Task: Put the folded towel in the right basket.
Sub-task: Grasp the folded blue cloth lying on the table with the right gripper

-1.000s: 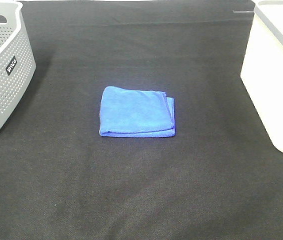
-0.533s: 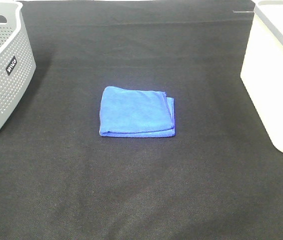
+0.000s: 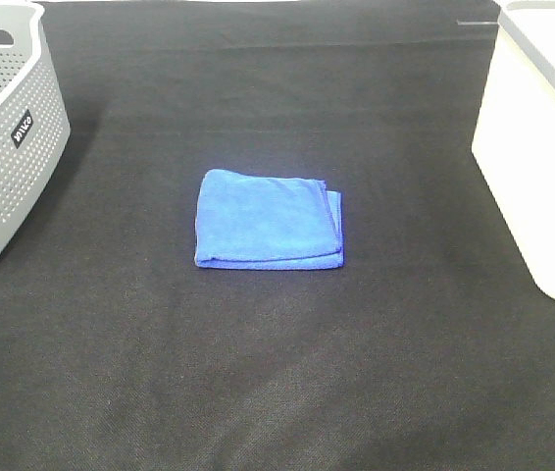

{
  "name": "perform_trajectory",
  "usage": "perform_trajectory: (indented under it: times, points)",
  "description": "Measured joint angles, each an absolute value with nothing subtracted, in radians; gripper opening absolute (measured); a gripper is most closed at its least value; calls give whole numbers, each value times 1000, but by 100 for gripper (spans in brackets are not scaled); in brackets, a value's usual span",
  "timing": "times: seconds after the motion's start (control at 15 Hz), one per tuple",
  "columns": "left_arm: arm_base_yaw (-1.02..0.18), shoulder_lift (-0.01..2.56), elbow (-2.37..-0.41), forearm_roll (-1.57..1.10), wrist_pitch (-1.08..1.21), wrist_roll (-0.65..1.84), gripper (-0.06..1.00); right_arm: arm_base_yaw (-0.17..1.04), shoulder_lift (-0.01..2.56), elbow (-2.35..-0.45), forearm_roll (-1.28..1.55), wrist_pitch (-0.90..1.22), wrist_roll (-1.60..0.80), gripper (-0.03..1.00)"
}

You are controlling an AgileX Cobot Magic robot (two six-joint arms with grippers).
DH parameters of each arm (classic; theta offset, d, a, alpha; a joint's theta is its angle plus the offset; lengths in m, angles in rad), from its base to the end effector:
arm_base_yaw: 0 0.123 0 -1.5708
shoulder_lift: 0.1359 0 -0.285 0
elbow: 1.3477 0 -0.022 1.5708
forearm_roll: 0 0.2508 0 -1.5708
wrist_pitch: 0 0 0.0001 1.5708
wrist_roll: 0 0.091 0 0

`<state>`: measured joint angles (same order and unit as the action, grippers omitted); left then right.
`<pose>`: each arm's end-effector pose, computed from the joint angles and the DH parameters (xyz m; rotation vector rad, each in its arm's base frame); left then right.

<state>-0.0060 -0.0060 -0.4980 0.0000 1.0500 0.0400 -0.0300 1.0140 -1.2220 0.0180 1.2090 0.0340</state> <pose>-0.0051 0.0000 0.2776 0.0467 2.0291 0.0214 0.1726 -0.0036 0.4050 0.0803 2.4832 0.0253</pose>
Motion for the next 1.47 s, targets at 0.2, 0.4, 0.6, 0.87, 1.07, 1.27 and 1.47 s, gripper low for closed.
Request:
perform_trajectory:
  times: [0.2, 0.4, 0.6, 0.87, 1.07, 1.27, 1.47]
  points:
    - [-6, -6, -498, 0, 1050, 40, 99, -30, 1080, -1223, 129, 1158, 23, 89]
    - [-6, -6, -498, 0, 1050, 40, 99, -9, 1290, -1224, 566, 1004, -166, 88]
    - [-6, -6, -498, 0, 1050, 40, 99, 135, 1558, -1286, 689, 901, -235, 88]
    - [-6, -6, -498, 0, 1050, 40, 99, 238, 1856, -1455, 711, 891, -244, 88]
    - [-6, -6, -498, 0, 1050, 40, 99, 240, 2100, -1590, 687, 917, -232, 88]
    - [-6, -6, -498, 0, 1050, 40, 99, 239, 2220, -1628, 677, 921, -223, 88]
    - [-6, -6, -498, 0, 1050, 40, 99, 239, 2285, -1631, 603, 903, -207, 88]
